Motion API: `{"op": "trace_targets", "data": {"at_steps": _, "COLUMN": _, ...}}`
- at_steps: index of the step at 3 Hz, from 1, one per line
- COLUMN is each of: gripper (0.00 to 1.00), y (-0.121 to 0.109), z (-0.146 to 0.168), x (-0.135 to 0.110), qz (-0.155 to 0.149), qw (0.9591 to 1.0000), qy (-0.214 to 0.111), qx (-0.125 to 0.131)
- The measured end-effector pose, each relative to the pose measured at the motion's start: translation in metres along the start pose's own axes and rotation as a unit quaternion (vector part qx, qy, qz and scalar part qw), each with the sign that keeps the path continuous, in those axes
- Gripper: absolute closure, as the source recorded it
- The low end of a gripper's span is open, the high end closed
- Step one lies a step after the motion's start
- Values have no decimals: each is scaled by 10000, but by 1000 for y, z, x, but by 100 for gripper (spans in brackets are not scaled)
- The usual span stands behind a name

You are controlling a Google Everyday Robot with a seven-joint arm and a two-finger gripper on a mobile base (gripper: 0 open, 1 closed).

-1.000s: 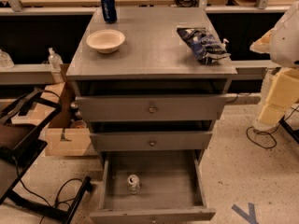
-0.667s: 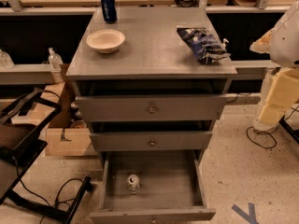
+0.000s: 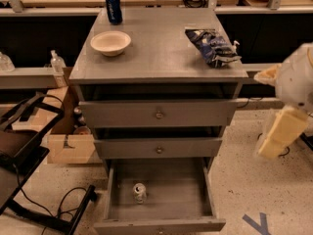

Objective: Pick 7up can from bottom drawer and place on counter

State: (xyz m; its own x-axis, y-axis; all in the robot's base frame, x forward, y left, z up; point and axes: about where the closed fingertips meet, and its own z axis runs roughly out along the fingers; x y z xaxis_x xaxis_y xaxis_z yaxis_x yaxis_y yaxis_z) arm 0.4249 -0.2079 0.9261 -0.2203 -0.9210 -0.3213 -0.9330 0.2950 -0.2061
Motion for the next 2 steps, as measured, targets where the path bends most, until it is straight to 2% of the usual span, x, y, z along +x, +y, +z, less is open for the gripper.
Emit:
{"op": "trace_targets", "data": {"at_steps": 1, "gripper": 0, "y": 32, "z": 58, "x": 27, "qz": 240, "qw": 9967, "qy": -745, "qx": -228}}
{"op": "trace_targets", "data": {"at_steps": 2, "gripper": 0, "y": 60, "z": 135, "x": 41, "qz": 566, "qw": 9810, "qy": -1807, "qx": -418}}
